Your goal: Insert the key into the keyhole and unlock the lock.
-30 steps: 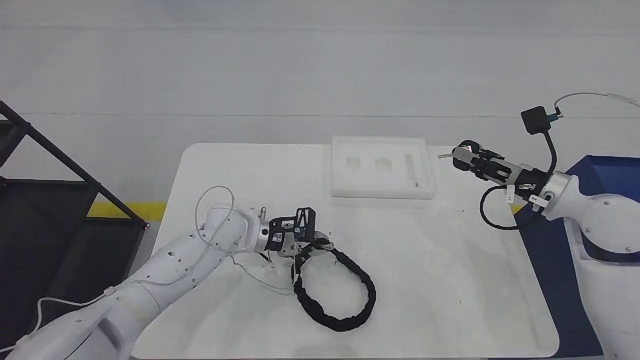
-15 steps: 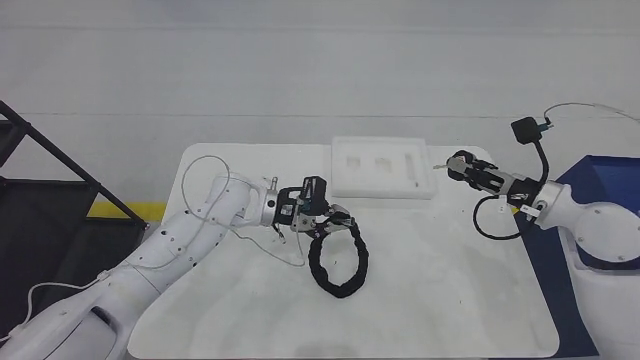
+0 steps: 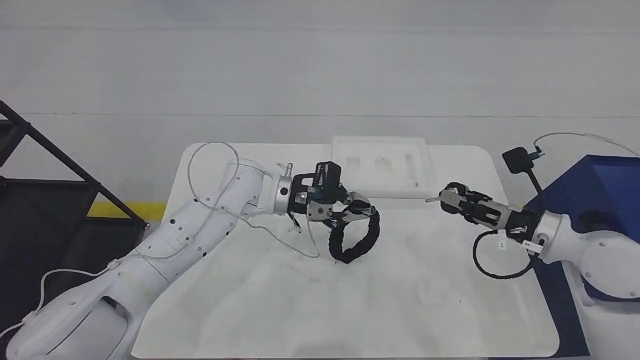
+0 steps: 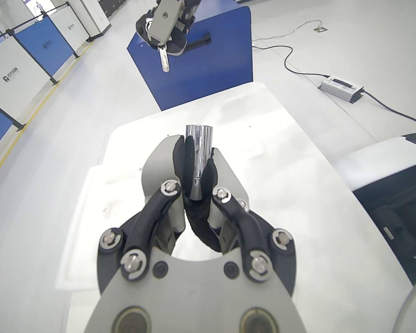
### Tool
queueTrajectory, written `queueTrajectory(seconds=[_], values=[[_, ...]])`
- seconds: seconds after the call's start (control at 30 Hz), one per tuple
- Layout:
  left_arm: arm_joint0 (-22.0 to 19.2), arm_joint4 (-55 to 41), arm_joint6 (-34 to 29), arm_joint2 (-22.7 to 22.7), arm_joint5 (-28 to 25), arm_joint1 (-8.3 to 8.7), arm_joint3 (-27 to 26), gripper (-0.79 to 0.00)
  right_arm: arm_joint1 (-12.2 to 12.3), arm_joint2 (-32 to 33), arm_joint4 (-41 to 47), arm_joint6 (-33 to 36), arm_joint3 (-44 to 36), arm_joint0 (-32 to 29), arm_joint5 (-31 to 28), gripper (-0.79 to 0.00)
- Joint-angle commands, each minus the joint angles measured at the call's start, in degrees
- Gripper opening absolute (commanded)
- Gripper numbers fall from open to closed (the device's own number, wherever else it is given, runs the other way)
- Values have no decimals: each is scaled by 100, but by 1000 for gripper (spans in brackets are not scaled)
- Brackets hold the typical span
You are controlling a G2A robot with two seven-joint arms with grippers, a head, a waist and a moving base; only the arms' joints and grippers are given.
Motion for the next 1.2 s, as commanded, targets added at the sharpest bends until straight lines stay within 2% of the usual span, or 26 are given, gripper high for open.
queueTrajectory(seconds=[0.0, 0.1, 0.57, 0.7, 0.87, 1.03, 1.17], values=[[-60, 17, 48, 49, -47, -58, 7, -785, 11, 73, -72, -21, -111, -104, -6, -785], [-114, 23, 298, 80, -81, -123, 47, -785, 16, 89, -113, -4, -142, -137, -17, -785], [-40, -59, 291, 56, 16, -126, 33, -785, 15, 77, -128, -53, -146, -149, -21, -785], [-4, -47, 298, 71, -20, -176, -37, -785, 27, 26, -257, -82, -469, -186, 8, -785], [-359, 523, 736, 365, -129, -395, 229, -785, 53, 35, -487, -14, -1027, -320, 49, -785], [-706, 870, 1469, 712, -7, -718, 920, -785, 69, 173, -793, -134, -1565, -547, 245, -785], [-828, 1124, 2214, 997, 211, -981, 1392, -785, 72, 236, -1068, -312, -1873, -765, 377, -785]])
